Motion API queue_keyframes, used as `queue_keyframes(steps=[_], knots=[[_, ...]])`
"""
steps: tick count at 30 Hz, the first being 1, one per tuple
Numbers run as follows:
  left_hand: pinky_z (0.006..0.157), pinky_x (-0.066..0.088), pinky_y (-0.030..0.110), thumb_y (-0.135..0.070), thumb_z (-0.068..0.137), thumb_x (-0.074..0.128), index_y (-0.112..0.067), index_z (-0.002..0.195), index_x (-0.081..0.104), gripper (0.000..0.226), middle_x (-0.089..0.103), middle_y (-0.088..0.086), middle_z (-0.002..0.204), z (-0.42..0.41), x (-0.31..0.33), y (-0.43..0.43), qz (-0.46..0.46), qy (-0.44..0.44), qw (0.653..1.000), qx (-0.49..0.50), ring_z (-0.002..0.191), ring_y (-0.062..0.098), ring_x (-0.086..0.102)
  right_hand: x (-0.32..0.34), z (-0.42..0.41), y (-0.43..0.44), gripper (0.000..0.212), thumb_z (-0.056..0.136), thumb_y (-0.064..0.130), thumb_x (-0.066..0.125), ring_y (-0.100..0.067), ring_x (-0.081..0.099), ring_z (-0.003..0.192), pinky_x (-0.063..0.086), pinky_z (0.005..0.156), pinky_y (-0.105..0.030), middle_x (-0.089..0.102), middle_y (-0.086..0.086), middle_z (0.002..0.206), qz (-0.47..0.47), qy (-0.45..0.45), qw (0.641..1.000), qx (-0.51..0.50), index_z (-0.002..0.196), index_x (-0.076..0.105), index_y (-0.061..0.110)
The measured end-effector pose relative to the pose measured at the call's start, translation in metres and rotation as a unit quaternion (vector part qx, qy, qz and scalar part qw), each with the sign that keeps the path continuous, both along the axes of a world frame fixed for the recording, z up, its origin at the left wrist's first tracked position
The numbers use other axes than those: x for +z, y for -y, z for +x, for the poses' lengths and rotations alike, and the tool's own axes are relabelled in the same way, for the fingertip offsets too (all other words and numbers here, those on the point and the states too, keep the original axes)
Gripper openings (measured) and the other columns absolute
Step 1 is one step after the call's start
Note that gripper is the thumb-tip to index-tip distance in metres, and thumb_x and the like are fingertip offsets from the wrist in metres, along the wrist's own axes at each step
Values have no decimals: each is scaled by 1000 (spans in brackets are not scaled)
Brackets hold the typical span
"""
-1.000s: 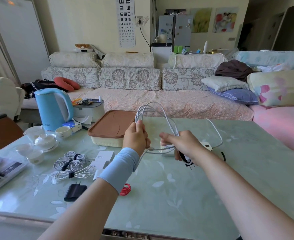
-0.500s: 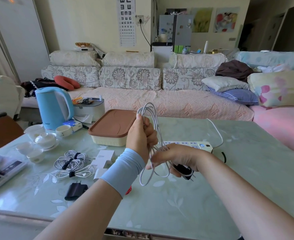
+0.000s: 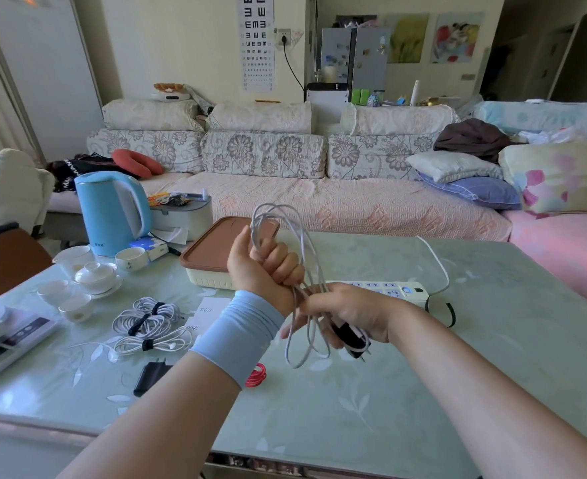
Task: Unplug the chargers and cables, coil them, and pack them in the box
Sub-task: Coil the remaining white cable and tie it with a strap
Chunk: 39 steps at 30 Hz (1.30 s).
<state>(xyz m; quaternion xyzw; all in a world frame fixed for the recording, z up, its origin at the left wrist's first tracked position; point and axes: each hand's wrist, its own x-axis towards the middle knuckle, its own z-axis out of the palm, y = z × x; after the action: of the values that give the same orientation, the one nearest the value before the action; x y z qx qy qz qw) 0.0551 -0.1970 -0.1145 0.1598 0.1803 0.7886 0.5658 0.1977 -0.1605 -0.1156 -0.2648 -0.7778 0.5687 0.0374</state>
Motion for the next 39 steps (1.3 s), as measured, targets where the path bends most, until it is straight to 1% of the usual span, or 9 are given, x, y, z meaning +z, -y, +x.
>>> queue_keyframes(steps=[10,17,21,23,25,29,32,35,39], knots=[[45,5,25,-41,86,43,-20,48,26,46,3,-5,52,-1,5,5,-6,-50,998,-32,44,14,3,-4,-3,-7,13,79,19,53,-20,36,51,26,50,-30,77,-6,96,-9,63,997,-46,72,45,13],[47,23,25,-49,95,45,-22,53,30,52,18,-6,48,-18,8,-4,-78,-92,993,4,42,13,20,-11,8,-17,24,101,23,46,-21,59,65,45,63,-26,74,-5,79,11,14,1000,-7,109,61,8],[57,45,25,-40,100,42,-15,65,47,44,46,-1,52,-27,10,-7,-159,-158,973,49,47,15,45,-15,14,-28,16,101,18,51,-21,53,56,51,68,-35,44,-1,53,-45,-51,997,-22,110,59,7],[72,55,33,-34,99,46,-8,77,60,37,63,7,71,-33,4,-6,-250,-384,879,131,65,23,61,-19,17,-32,17,100,17,54,-22,54,53,54,66,-37,39,-2,53,-59,-14,998,-36,111,58,5],[90,49,38,-18,92,50,-7,100,62,18,66,9,101,-39,-4,-4,-293,-600,696,262,95,28,63,-24,21,-36,18,100,17,54,-24,58,50,54,61,-35,41,-2,54,-17,55,997,-56,112,56,4],[93,41,37,-10,69,45,-15,108,60,42,63,1,110,-27,3,8,-19,-777,491,393,102,26,55,-29,21,-39,9,96,22,56,-20,50,43,44,52,-27,44,-1,56,79,175,978,-75,95,57,14],[102,39,38,-34,76,63,-23,125,56,50,59,-6,127,-8,2,13,71,-881,406,234,117,19,53,-26,16,-33,19,92,34,59,-17,47,41,39,53,-28,51,6,46,155,216,963,-52,85,52,17],[107,35,32,-49,64,82,-29,143,31,96,48,-6,140,0,-17,7,-90,-937,338,-11,127,19,46,-20,14,-28,20,91,37,58,-21,50,51,39,55,-28,56,1,53,170,197,965,-25,85,53,19],[85,55,34,-27,73,78,-23,106,60,38,71,-1,100,-4,-28,-2,-198,-870,442,-96,92,24,67,-20,21,-35,34,85,48,60,-21,46,49,36,50,-27,58,-9,62,181,157,969,-63,86,56,14]])
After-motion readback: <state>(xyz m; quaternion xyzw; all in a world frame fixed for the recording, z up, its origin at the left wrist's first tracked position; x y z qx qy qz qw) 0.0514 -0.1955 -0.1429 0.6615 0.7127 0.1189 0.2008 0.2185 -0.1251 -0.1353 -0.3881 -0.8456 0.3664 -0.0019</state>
